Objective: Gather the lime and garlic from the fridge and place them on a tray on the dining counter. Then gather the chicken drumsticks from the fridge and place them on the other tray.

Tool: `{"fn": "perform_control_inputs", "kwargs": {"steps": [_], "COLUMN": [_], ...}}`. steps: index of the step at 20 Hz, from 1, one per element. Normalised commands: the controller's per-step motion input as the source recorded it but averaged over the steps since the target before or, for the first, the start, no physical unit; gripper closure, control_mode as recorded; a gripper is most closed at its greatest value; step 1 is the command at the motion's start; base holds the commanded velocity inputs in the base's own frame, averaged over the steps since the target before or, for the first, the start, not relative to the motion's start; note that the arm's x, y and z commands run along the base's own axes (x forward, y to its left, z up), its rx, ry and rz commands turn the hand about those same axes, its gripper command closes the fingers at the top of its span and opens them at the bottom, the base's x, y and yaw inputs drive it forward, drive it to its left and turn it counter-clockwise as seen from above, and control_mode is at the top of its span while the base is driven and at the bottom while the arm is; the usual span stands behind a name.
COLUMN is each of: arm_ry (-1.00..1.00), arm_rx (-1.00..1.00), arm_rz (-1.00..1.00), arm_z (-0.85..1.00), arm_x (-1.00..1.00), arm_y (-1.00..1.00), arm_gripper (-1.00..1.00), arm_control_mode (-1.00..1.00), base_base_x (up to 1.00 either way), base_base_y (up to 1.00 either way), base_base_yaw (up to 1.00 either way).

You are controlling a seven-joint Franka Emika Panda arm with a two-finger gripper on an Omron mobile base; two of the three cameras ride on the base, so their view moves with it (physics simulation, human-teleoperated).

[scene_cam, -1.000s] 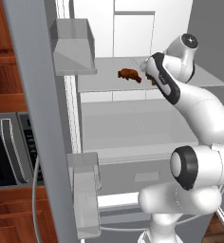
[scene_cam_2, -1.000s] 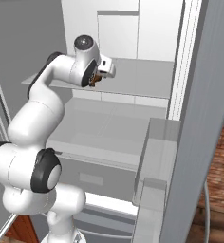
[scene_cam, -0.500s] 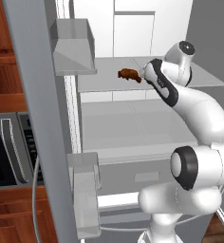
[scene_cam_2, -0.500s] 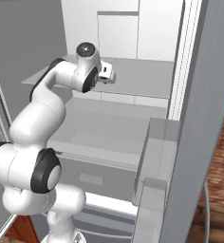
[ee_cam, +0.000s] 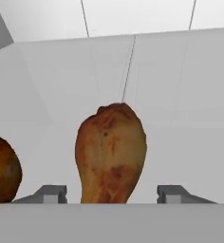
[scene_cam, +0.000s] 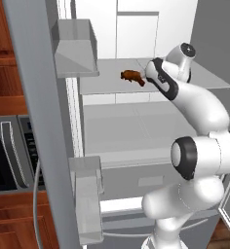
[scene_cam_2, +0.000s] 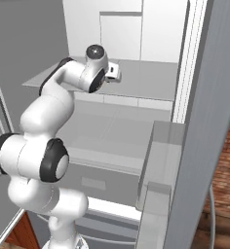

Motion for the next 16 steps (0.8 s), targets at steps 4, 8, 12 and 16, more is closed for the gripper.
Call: {"fn": "perform_control_inputs", "kwargs": {"steps": [4,8,12,16], "arm_ry": [0.01,0.12,0.0,-0.12], "arm_rx": [0.0,0.0,0.0,0.0], "arm_rz": [0.09,0.03,0.0,0.0], "arm_z": [-0.32,-0.21,0.0,-0.08], "arm_x": [0.3,0.02,-0.22,-1.0], "arm_y": [0.0,0.0,0.0,0.0], "arm_gripper": [1.0,1.0,1.0,1.0], "arm_control_mode": [-1.0,-1.0,-1.0,-1.0], "base_base_x": [0.0,0.0,0.0,0.0], "base_base_y": [0.0,0.0,0.0,0.0], "base_base_yaw": [0.0,0.0,0.0,0.0]}}
